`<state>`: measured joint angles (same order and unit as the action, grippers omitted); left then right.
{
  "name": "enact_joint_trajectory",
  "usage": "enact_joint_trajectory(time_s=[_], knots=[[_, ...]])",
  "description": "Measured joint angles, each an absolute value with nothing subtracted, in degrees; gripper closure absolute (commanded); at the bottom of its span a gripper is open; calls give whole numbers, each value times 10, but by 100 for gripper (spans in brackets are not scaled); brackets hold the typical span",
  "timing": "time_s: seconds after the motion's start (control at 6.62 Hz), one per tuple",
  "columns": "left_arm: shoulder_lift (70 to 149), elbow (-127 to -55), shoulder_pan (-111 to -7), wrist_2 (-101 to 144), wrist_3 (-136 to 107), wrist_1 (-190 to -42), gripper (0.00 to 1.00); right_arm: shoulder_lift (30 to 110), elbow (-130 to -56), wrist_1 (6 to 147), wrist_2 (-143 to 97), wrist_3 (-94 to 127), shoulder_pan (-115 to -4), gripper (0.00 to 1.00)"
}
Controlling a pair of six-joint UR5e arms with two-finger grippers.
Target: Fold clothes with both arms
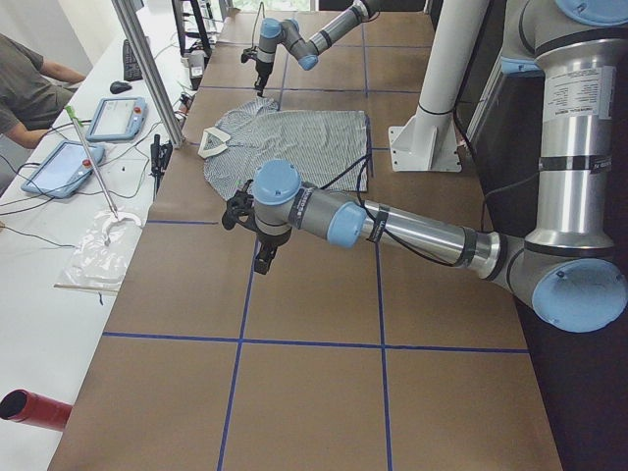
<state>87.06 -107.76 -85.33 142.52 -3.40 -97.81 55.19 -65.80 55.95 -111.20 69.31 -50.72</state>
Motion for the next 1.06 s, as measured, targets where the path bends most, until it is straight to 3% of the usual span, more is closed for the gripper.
enact_joint_trajectory(time_s=[0.45, 0.6, 0.91, 1.06], knots=[[869, -1082, -853, 1429, -34, -977, 0, 496, -682, 584, -1111, 736, -485, 100], [868, -1082, -853, 1431, -34, -977, 0, 476, -677, 600, -1105, 753, -477, 53], [868, -1083, -853, 1432, -34, -978, 0, 487, -670, 609, -1102, 744, -492, 35], [868, -1083, -853, 1432, -34, -978, 0, 502, -662, 611, -1102, 727, -509, 34]])
